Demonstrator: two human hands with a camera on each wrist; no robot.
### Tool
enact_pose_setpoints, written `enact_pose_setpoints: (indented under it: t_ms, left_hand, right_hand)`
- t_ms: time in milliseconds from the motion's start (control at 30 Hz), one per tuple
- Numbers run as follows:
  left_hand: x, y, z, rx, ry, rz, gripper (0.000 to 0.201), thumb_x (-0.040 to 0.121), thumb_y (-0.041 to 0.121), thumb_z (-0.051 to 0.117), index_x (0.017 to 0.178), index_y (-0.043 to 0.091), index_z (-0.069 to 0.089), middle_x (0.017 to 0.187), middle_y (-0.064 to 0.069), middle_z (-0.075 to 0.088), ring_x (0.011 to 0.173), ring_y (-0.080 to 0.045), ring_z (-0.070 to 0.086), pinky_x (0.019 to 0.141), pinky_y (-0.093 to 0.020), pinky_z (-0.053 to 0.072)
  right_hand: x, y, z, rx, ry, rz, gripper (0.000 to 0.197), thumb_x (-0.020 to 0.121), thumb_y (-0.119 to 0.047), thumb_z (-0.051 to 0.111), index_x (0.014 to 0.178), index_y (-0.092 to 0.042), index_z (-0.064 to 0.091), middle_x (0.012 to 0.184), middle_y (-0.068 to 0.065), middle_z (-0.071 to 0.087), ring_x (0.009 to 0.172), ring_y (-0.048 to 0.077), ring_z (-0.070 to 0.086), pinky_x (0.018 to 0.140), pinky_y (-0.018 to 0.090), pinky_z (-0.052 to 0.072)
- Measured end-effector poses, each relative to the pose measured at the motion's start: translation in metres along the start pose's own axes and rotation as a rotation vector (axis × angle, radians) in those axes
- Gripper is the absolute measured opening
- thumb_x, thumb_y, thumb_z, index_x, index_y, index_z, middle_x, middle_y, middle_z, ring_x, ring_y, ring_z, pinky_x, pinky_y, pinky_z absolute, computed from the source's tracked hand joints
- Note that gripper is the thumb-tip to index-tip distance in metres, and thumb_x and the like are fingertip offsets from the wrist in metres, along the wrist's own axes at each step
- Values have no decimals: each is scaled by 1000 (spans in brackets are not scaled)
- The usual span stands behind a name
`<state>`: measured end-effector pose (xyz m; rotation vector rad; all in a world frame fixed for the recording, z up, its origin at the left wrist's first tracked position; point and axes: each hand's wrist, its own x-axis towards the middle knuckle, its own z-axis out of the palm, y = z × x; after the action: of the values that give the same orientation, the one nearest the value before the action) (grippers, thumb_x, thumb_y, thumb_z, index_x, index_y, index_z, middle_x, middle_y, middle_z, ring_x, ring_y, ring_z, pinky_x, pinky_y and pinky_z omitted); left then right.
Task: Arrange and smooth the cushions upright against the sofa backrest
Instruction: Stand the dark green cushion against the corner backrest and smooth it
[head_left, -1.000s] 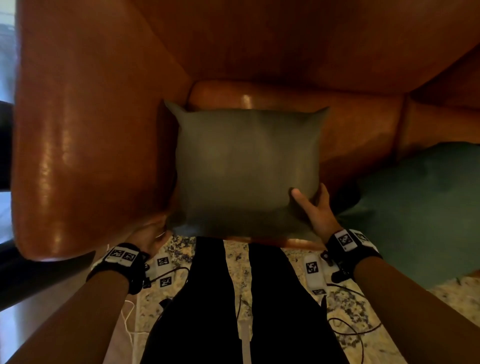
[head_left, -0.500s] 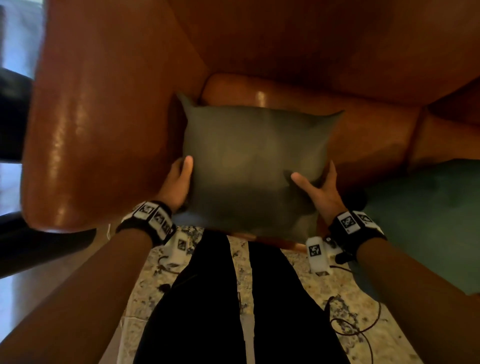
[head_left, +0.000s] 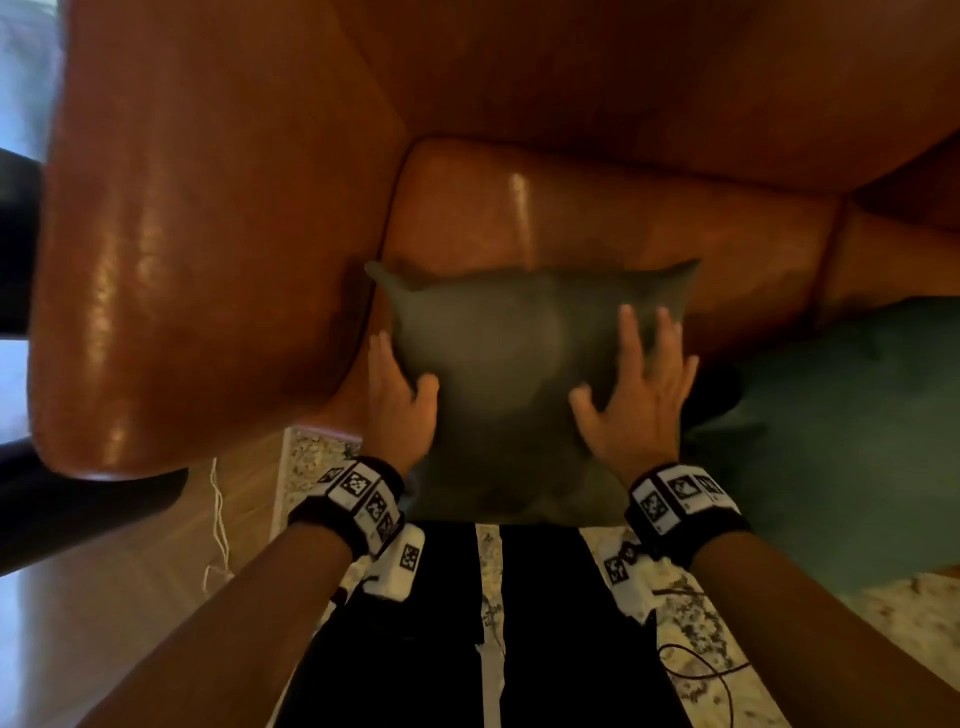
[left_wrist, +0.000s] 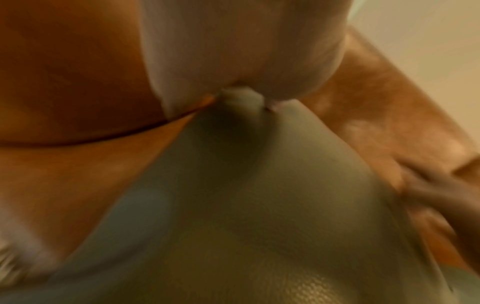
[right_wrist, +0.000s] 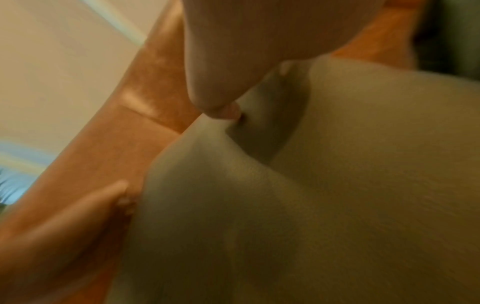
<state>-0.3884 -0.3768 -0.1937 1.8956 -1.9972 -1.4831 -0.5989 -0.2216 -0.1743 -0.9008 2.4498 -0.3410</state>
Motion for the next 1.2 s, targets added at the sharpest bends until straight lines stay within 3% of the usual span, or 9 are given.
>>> enact_pose_setpoints:
  t_ms: [100, 267, 500, 600, 700, 900, 967, 1100, 1200]
  left_hand:
    - [9, 30, 2, 312, 69, 335, 75, 105, 41, 41, 165, 8, 9, 173, -7, -2, 161, -27, -1, 130, -40, 1]
    - [51, 54, 20, 859, -316, 898, 74, 105, 59, 25, 164, 16, 21, 173, -7, 12, 161, -26, 6, 130, -48, 6]
    - [131, 31, -46, 999, -224, 207, 86, 99, 73, 3, 163, 20, 24, 172, -2, 18, 160, -22, 8, 129, -48, -2]
    - [111, 54, -31, 866, -140, 495, 75, 105, 61, 12, 162, 16, 28, 171, -7, 22, 160, -25, 13, 130, -47, 4]
    - [77, 37, -11, 963, -383, 996, 75, 104, 63, 22, 164, 19, 22, 172, -6, 16, 160, -24, 10, 130, -47, 8]
    - [78, -33, -40, 753, 10, 290, 96, 96, 74, -1, 165, 8, 8, 173, -15, 3, 160, -33, 2, 129, -54, 11]
    - [70, -17, -30, 702, 42, 374, 91, 101, 68, 11, 164, 4, 8, 172, -17, 0, 160, -33, 1, 129, -53, 8]
    - [59, -3, -8, 829, -235, 935, 84, 103, 63, 26, 164, 7, 15, 172, -12, 5, 160, -31, 4, 129, -52, 10]
    - [67, -27, -20, 859, -94, 555, 92, 99, 71, 9, 165, 8, 7, 173, -13, 2, 160, -30, 1, 129, -53, 10]
  right_hand:
    - [11, -20, 26, -137, -25, -145, 82, 95, -66, 38, 165, -34, 11, 174, 8, -6, 160, 34, -8, 124, 63, -7]
    - [6, -18, 61, -275, 32, -129, 77, 98, -69, 31, 165, -35, 15, 174, 4, 4, 160, 33, -1, 124, 66, 0]
    - [7, -7, 71, -292, 37, -127, 77, 97, -70, 33, 164, -37, 17, 174, 2, 5, 161, 32, 0, 125, 65, 2]
    - [10, -9, 73, -303, 38, -120, 78, 97, -69, 33, 165, -35, 17, 174, 3, 5, 160, 33, 1, 124, 66, 3]
    - [14, 0, 68, -289, 44, -135, 77, 96, -70, 33, 164, -35, 20, 174, 3, 7, 160, 33, 3, 124, 65, 3]
    - [22, -6, 70, -304, 23, -114, 78, 97, -71, 31, 164, -36, 17, 174, 3, 5, 160, 33, 2, 125, 64, 2]
    - [23, -7, 71, -312, 8, -112, 78, 97, -71, 30, 165, -35, 15, 174, 4, 4, 160, 34, 1, 125, 64, 0]
    - [22, -5, 69, -313, 16, -121, 78, 97, -70, 31, 164, -34, 19, 174, 4, 7, 160, 34, 4, 125, 64, 1]
    - [23, -7, 65, -291, -6, -125, 78, 96, -71, 31, 164, -36, 18, 174, 3, 7, 160, 33, 3, 125, 64, 1]
